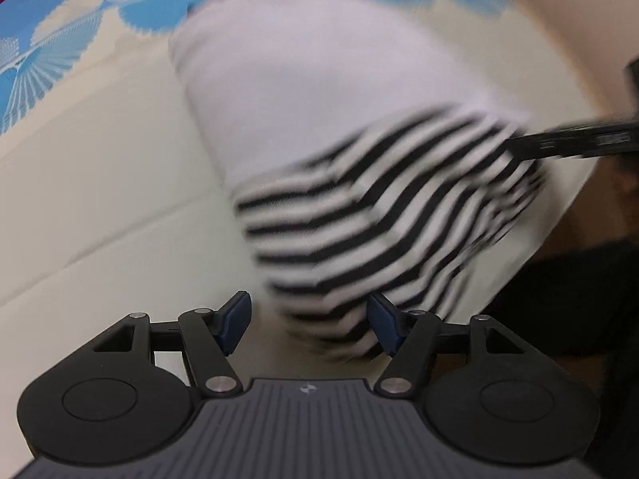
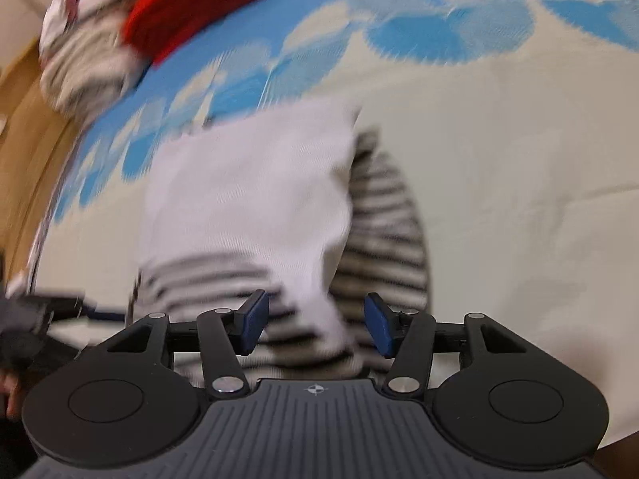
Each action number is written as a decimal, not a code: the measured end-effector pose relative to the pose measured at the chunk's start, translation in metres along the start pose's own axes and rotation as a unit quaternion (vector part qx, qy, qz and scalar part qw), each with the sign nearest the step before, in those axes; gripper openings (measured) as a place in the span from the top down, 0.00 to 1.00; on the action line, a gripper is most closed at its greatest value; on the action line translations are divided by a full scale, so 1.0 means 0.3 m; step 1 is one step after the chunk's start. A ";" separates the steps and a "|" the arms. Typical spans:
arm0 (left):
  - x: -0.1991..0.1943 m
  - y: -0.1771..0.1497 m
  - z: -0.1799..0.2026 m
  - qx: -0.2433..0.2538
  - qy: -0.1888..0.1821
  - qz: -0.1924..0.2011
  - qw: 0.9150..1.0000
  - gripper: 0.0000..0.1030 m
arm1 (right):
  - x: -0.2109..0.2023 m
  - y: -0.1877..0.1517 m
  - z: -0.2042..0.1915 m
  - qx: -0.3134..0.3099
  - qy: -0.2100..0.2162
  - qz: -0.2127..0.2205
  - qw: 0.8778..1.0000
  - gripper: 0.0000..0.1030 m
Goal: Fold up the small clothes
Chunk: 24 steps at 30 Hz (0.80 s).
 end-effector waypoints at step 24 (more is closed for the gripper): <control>-0.053 0.202 -0.267 -0.261 -0.186 0.119 0.940 0.14 | 0.043 0.129 0.035 0.068 -0.023 0.081 0.994 0.19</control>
Point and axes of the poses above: each gripper's, at about its wrist camera, not at the fingertips, and x roughly the way its jaws point, z to its right, y to its top, the point moved 5 cm from there along x, roughly the way its jaws point, and after that the axes turned 14 degrees about -z, right-handed, at the moved point
